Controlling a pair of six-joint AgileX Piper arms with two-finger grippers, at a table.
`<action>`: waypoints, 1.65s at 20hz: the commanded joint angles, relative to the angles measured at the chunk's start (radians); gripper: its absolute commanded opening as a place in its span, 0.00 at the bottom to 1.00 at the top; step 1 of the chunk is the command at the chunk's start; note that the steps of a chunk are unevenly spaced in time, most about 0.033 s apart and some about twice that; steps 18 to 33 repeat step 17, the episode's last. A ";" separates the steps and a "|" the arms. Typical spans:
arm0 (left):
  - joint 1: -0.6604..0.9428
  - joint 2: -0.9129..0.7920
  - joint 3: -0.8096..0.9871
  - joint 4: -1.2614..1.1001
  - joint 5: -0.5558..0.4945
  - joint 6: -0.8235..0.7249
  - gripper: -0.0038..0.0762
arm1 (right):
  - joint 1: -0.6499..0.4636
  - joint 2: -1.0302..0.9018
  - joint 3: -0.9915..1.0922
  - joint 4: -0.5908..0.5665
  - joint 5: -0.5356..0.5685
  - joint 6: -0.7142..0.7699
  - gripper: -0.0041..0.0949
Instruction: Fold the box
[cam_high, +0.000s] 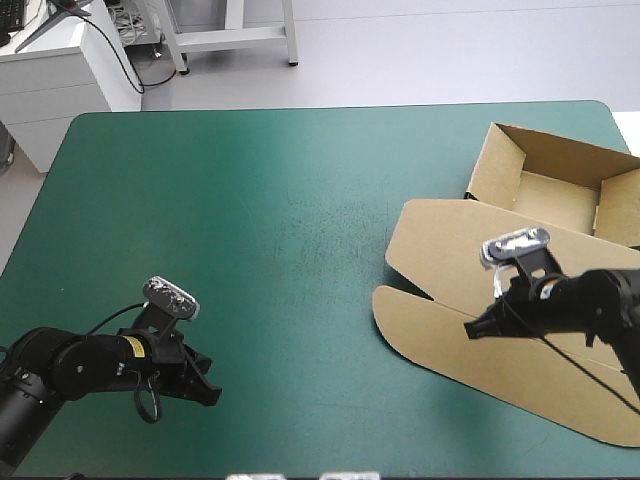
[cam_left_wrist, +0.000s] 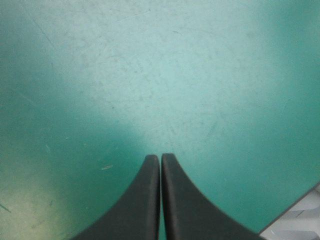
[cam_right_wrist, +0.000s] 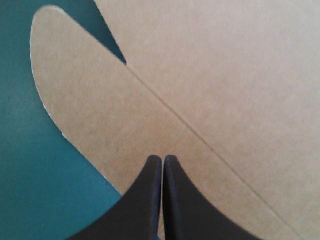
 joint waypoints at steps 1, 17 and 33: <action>-0.007 -0.054 0.000 -0.068 -0.041 0.045 0.04 | 0.001 -0.116 0.080 0.009 -0.063 -0.020 0.04; -0.007 -0.227 0.197 -0.091 -0.043 0.047 0.04 | 0.001 -0.506 0.354 0.013 -0.096 -0.004 0.04; -0.007 -0.227 0.197 -0.091 -0.043 0.047 0.04 | 0.001 -0.506 0.354 0.013 -0.096 -0.004 0.04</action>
